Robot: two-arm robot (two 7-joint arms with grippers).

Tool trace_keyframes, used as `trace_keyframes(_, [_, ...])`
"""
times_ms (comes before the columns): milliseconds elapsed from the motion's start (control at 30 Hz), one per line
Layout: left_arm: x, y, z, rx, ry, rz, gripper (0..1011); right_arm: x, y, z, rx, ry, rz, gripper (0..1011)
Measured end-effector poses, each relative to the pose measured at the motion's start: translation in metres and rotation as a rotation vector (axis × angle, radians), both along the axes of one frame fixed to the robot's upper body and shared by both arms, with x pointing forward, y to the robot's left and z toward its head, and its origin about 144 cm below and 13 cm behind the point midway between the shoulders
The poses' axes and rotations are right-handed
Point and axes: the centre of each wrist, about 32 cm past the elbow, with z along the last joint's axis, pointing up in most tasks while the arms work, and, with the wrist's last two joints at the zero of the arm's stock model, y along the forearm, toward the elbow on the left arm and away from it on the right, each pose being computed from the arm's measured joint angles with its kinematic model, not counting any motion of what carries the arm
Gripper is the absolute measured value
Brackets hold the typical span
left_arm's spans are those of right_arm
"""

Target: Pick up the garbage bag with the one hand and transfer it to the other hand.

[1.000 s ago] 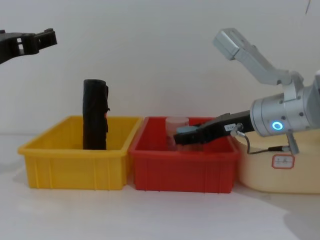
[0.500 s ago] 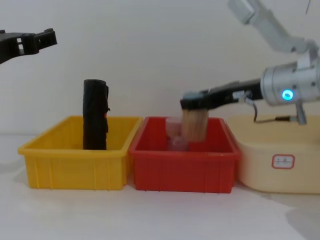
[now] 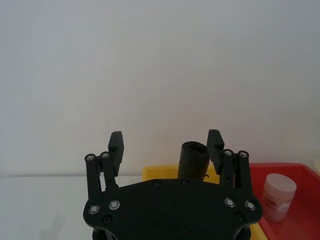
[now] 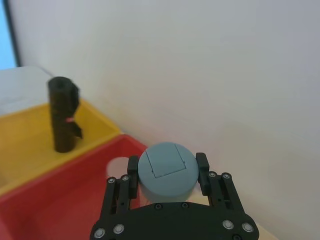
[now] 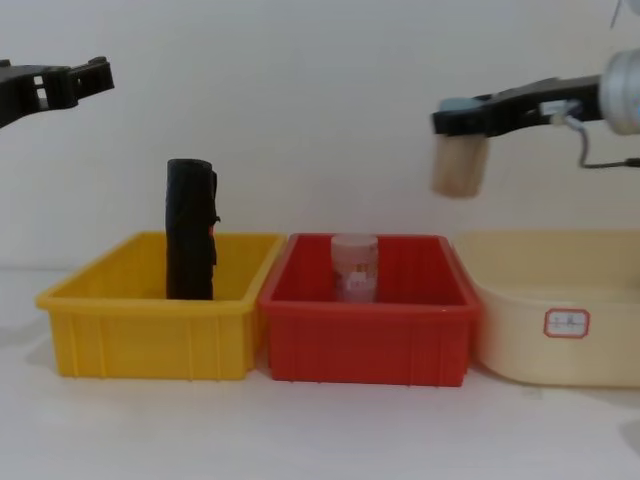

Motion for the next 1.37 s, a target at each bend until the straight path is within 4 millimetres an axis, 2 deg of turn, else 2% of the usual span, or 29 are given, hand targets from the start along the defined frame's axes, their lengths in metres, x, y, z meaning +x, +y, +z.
trace_keyframes(167, [0.000,0.000,0.000,0.000,0.000,0.000,1001,-0.007,-0.019,0.000,-0.007,-0.003,-0.062,666])
trace_keyframes(500, [0.000,0.000,0.000,0.000,0.000,0.000,1001,-0.018,-0.043,-0.019,-0.038,0.064,-0.135,666])
trace_keyframes(633, [0.000,0.000,0.000,0.000,0.000,0.000,1001,-0.022,-0.052,-0.032,-0.051,0.107,-0.157,749])
trace_keyframes(667, [0.000,0.000,0.000,0.000,0.000,0.000,1001,-0.022,-0.053,-0.033,-0.053,0.112,-0.160,808])
trace_keyframes(933, [0.000,0.000,0.000,0.000,0.000,0.000,1001,-0.028,-0.060,-0.046,-0.063,0.143,-0.183,1000])
trace_keyframes(1367, [0.000,0.000,0.000,0.000,0.000,0.000,1001,-0.044,-0.056,-0.048,-0.038,0.082,-0.176,1000])
